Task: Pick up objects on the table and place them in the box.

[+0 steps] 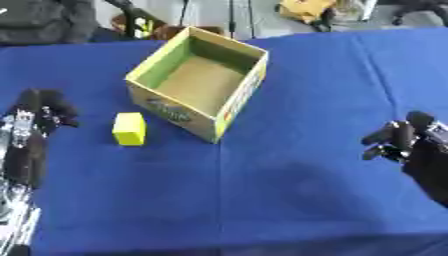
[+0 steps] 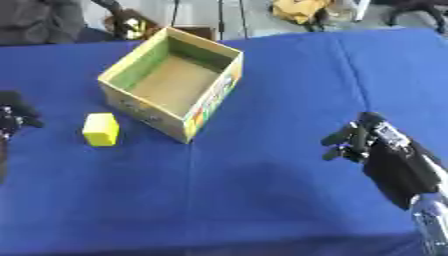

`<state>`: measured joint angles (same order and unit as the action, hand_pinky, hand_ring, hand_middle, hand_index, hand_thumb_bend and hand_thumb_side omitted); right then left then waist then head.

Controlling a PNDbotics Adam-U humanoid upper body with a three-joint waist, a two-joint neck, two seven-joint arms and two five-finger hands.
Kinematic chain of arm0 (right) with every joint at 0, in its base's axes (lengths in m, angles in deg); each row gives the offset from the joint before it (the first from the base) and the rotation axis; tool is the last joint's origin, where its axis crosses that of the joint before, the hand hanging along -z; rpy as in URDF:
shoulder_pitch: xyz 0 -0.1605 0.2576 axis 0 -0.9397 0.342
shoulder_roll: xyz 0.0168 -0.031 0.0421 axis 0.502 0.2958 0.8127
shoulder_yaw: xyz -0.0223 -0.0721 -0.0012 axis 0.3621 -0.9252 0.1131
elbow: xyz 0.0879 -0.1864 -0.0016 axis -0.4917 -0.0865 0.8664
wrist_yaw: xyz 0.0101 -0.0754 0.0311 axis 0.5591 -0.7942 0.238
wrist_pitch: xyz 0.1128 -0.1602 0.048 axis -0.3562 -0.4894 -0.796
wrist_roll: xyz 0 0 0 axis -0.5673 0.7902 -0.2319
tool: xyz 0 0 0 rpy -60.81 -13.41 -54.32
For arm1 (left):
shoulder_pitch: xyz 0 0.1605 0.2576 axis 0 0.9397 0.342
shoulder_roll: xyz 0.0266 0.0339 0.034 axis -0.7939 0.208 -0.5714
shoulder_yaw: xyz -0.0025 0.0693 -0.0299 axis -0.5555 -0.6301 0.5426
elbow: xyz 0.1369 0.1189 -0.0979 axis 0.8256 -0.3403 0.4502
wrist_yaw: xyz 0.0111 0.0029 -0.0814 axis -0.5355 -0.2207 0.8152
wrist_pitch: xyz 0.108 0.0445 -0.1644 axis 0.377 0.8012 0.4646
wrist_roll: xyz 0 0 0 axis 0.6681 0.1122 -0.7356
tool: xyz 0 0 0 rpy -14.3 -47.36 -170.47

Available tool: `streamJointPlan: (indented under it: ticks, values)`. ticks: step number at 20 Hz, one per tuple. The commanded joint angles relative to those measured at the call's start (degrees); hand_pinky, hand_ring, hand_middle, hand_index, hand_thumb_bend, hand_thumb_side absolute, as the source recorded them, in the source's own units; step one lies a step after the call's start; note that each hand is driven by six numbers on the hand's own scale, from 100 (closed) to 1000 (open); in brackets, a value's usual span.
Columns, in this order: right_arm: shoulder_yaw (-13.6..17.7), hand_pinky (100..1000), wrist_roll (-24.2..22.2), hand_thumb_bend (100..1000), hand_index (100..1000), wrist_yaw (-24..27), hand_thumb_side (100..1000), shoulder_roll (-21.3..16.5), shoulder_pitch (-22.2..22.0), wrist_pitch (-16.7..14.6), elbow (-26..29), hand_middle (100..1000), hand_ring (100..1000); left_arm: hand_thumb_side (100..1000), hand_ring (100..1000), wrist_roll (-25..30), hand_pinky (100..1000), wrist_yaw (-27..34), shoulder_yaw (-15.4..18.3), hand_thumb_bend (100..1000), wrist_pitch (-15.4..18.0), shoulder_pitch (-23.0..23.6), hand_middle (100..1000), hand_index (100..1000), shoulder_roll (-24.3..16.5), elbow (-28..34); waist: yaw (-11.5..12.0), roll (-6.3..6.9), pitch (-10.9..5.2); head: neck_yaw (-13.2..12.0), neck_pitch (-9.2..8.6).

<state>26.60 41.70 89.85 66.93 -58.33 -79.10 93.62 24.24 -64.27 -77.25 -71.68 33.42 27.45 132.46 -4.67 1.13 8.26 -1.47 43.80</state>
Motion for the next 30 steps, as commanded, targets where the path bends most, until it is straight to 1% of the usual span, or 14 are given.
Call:
streamJointPlan:
  ticks: [1,7,10,11,12,13,14,16,17,19,21,25,28,30]
  values:
    - [0.38,576,-0.09,100,386,-0.15,622,-0.73,0.49,0.02,0.93,483,659,751,576,0.29,531,-0.22,0.69,382,0.11,-0.31,537,705,-1.0,1.2,0.02,-0.01,-0.56,-0.13,0.32]
    - [0.36,576,-0.15,100,385,-0.22,621,-0.74,0.47,0.0,0.93,483,660,734,576,0.62,530,-0.81,0.87,381,0.07,-0.44,537,707,-1.55,1.29,0.15,-0.05,-0.52,-0.07,0.32]
    - [0.35,576,-0.17,100,385,-0.23,620,-0.81,0.42,-0.03,0.93,483,660,690,574,1.1,528,-1.93,1.06,374,-0.16,-0.64,534,709,-2.61,1.4,0.16,-0.04,-0.58,-0.06,0.32]
    - [0.35,576,-0.17,100,385,-0.22,620,-0.86,0.4,-0.04,0.93,483,660,678,574,1.52,528,-2.65,1.14,365,-0.41,-0.76,533,710,-3.31,1.44,0.15,0.0,-0.62,-0.06,0.32]
    - [0.34,576,-0.17,100,385,-0.21,620,-0.92,0.38,-0.04,0.93,483,660,642,572,2.08,528,-3.5,1.17,341,-0.8,-0.91,530,712,-4.09,1.5,0.13,0.07,-0.67,-0.06,0.32]
    - [0.33,576,-0.17,100,385,-0.21,620,-0.99,0.37,-0.04,0.92,483,659,627,572,2.83,529,-4.39,1.15,334,-1.31,-1.08,531,714,-5.24,1.6,0.11,0.14,-0.72,-0.04,0.32]
    - [0.31,576,-0.18,100,385,-0.2,620,-1.06,0.35,-0.02,0.9,483,659,593,571,3.64,532,-5.27,1.02,325,-1.88,-1.23,530,719,-6.53,1.73,0.07,0.24,-0.77,-0.04,0.32]
    - [0.27,576,-0.21,100,385,-0.21,620,-1.26,0.33,0.01,0.88,483,659,551,572,5.37,535,-7.04,0.02,309,-3.33,-1.57,530,727,-9.31,1.85,-0.05,0.51,-0.88,-0.1,0.32]
    - [0.24,576,-0.22,100,385,-0.22,620,-1.34,0.33,0.03,0.87,483,659,546,573,6.27,537,-7.95,-0.78,307,-4.16,-1.85,530,730,-10.77,1.67,-0.12,0.62,-0.93,-0.13,0.32]
    - [0.2,576,-0.26,100,385,-0.22,619,-1.49,0.32,0.07,0.85,483,659,525,580,8.16,546,-9.85,-2.46,328,-6.0,-2.74,544,743,-13.85,0.95,-0.27,0.81,-1.03,-0.14,0.32]
    - [0.15,576,-0.3,100,385,-0.22,619,-1.61,0.26,0.09,0.83,483,659,491,600,10.1,566,-11.79,-3.75,384,-7.78,-3.97,579,768,-17.0,-0.06,-0.41,0.92,-1.12,-0.22,0.32]
    - [0.04,576,-0.4,100,385,-0.24,619,-1.72,0.17,0.12,0.8,483,659,430,637,13.93,603,-15.62,-6.73,521,-11.52,-7.88,639,799,-23.21,-2.44,-0.76,1.01,-1.31,-0.49,0.32]
    - [-0.08,576,-0.52,100,385,-0.16,619,-1.71,0.23,0.18,0.78,483,659,410,657,16.68,620,-18.37,-9.05,593,-13.14,-11.21,677,817,-27.11,-3.96,-1.15,1.0,-1.4,-0.72,0.32]
    - [-0.13,576,-0.57,100,385,-0.18,619,-1.72,0.21,0.22,0.74,483,659,391,660,18.56,623,-20.25,-10.66,598,-13.61,-13.56,684,811,-28.46,-5.67,-1.39,1.05,-1.44,-0.83,0.32]
